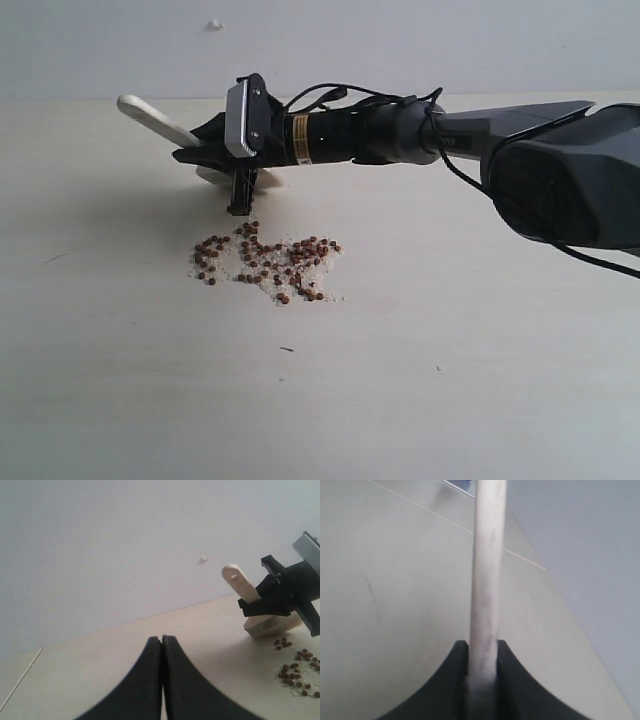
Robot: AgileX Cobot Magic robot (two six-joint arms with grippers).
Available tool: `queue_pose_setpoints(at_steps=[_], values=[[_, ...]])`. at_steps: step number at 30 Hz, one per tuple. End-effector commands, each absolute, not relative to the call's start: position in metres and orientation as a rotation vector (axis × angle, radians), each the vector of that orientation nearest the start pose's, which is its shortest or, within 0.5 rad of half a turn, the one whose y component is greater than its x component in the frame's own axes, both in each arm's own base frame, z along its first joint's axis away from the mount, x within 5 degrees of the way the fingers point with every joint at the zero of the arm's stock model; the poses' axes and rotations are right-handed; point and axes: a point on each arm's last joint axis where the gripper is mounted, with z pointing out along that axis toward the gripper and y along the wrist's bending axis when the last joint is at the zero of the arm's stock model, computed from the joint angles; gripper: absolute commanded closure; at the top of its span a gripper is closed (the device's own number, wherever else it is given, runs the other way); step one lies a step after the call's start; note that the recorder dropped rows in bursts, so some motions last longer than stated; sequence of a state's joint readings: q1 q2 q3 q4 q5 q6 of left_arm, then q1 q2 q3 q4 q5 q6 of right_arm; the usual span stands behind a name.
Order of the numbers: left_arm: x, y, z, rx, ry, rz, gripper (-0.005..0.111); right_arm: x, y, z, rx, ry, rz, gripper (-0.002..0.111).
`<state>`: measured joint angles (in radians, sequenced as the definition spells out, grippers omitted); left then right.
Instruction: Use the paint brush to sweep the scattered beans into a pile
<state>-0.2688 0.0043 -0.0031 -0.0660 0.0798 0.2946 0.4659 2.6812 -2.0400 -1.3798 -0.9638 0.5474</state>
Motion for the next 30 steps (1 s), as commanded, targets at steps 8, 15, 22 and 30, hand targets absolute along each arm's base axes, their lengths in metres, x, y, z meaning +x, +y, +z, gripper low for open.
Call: queue_pose_setpoints(at_steps=[8, 15, 22, 30], values=[[0.054, -0.015, 0.206, 0.384, 1.516, -0.04, 0.107, 0.432, 0.308, 0.075, -1.579, 1.111, 1.051, 0.108], [0.054, -0.015, 0.206, 0.384, 1.516, -0.04, 0.107, 0.426, 0.305, 0.073, -1.633, 1.221, 1.155, 0.108], [0.054, -0.015, 0.206, 0.384, 1.516, -0.04, 0.107, 0.426, 0.305, 0.09, -1.588, 1.374, 1.232, 0.108], [0.054, -0.015, 0.206, 0.384, 1.516, -0.04, 0.107, 0.425, 0.307, 0.145, -1.574, 1.313, 1.196, 0.108]])
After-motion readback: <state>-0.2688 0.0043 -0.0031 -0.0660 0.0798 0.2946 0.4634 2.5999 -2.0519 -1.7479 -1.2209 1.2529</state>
